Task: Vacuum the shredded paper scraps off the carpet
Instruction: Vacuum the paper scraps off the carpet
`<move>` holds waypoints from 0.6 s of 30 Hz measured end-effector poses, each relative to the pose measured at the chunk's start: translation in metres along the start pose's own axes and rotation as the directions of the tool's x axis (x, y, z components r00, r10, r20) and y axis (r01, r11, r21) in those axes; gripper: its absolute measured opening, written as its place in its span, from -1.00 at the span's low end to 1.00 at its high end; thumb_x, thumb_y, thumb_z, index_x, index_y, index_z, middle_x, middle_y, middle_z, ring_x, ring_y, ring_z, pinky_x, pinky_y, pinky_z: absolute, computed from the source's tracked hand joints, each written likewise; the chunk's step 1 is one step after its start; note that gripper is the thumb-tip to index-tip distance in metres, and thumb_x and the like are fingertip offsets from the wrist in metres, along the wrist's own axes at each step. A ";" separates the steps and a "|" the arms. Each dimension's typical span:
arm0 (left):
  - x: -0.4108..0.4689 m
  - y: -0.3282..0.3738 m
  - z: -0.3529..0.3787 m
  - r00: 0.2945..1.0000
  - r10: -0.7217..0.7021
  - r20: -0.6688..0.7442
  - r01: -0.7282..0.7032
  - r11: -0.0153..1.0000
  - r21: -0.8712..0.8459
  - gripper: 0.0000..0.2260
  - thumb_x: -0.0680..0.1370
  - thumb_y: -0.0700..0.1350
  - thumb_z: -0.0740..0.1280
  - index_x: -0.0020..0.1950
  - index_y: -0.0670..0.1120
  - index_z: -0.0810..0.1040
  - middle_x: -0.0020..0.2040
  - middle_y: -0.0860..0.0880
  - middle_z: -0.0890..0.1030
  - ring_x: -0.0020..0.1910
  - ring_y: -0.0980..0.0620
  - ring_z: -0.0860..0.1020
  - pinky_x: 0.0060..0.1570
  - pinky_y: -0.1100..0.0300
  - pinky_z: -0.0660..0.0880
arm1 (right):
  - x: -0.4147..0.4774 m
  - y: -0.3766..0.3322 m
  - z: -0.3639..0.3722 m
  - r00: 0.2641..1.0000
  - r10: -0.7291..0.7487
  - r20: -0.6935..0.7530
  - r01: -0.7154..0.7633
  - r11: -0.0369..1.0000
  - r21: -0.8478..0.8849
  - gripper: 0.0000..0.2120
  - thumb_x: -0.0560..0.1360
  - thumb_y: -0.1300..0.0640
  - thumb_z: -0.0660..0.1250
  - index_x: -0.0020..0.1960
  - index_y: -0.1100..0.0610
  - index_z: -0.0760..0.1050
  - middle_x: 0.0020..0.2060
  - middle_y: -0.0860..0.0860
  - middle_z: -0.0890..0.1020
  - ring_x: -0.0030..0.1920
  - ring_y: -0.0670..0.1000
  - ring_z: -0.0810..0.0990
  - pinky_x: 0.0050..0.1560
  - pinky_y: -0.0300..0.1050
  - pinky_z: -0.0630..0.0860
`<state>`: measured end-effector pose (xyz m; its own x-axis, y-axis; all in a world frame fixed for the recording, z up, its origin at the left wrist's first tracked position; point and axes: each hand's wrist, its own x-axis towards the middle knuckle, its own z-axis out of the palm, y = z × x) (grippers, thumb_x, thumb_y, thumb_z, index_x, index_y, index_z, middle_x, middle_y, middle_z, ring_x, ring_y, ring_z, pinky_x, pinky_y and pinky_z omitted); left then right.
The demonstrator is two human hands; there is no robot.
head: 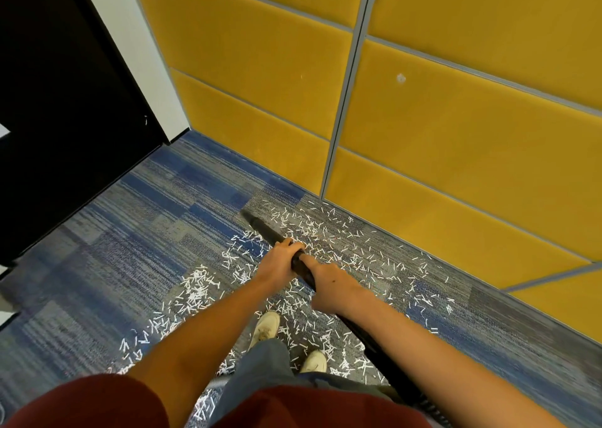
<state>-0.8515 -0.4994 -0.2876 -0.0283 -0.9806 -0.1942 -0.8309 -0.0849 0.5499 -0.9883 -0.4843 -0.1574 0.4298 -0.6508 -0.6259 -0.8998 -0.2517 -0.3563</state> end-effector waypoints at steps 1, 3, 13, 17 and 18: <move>0.000 0.001 0.000 1.000 -0.001 0.003 0.001 1.000 0.003 -0.74 0.50 -0.23 0.33 0.18 -0.05 0.50 0.13 -0.06 0.51 0.11 -0.11 0.49 0.02 -0.02 0.50 | 0.000 0.001 -0.001 1.000 0.003 0.001 -0.003 1.000 -0.003 -0.28 0.45 0.33 0.28 0.50 -0.03 0.07 0.07 0.16 0.52 0.02 0.18 0.59 0.03 0.08 0.58; 0.003 0.005 0.002 1.000 0.003 0.019 -0.002 1.000 -0.002 -0.75 0.50 -0.24 0.33 0.16 -0.06 0.49 0.12 -0.07 0.50 0.12 -0.12 0.48 0.03 -0.03 0.49 | -0.001 0.003 -0.001 1.000 0.012 -0.001 -0.012 1.000 -0.007 -0.27 0.45 0.33 0.29 0.50 -0.03 0.06 0.06 0.15 0.52 0.00 0.16 0.59 0.00 0.06 0.59; 0.031 0.031 0.006 0.986 0.123 0.109 -0.120 0.992 -0.032 -0.73 0.47 -0.26 0.34 0.15 -0.09 0.49 0.13 -0.11 0.50 0.10 -0.16 0.48 0.07 -0.09 0.47 | 0.002 0.021 -0.009 0.993 0.113 -0.032 -0.111 0.993 0.048 -0.30 0.46 0.36 0.26 0.49 0.00 0.06 0.02 0.11 0.51 -0.05 0.11 0.58 -0.09 -0.03 0.59; 0.037 0.030 0.004 0.986 0.130 0.105 -0.127 0.991 -0.036 -0.74 0.47 -0.26 0.33 0.15 -0.10 0.49 0.12 -0.11 0.50 0.08 -0.16 0.49 0.04 -0.09 0.48 | 0.006 0.021 -0.014 0.993 0.113 -0.039 -0.110 0.992 0.059 -0.29 0.48 0.36 0.25 0.50 -0.01 0.05 -0.05 0.08 0.49 -0.15 0.06 0.53 -0.24 -0.15 0.51; 0.038 0.029 0.003 0.987 0.126 0.097 -0.123 0.992 -0.036 -0.73 0.47 -0.26 0.32 0.15 -0.10 0.49 0.13 -0.11 0.50 0.08 -0.16 0.49 0.04 -0.09 0.48 | 0.008 0.019 -0.015 0.993 0.111 -0.043 -0.108 0.993 0.054 -0.30 0.49 0.35 0.25 0.50 -0.02 0.05 -0.05 0.07 0.48 -0.16 0.06 0.53 -0.26 -0.15 0.50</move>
<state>-0.8777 -0.5388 -0.2813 -0.1867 -0.9617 -0.2007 -0.8003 0.0304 0.5989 -1.0032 -0.5051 -0.1592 0.3240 -0.7048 -0.6311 -0.9358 -0.1408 -0.3232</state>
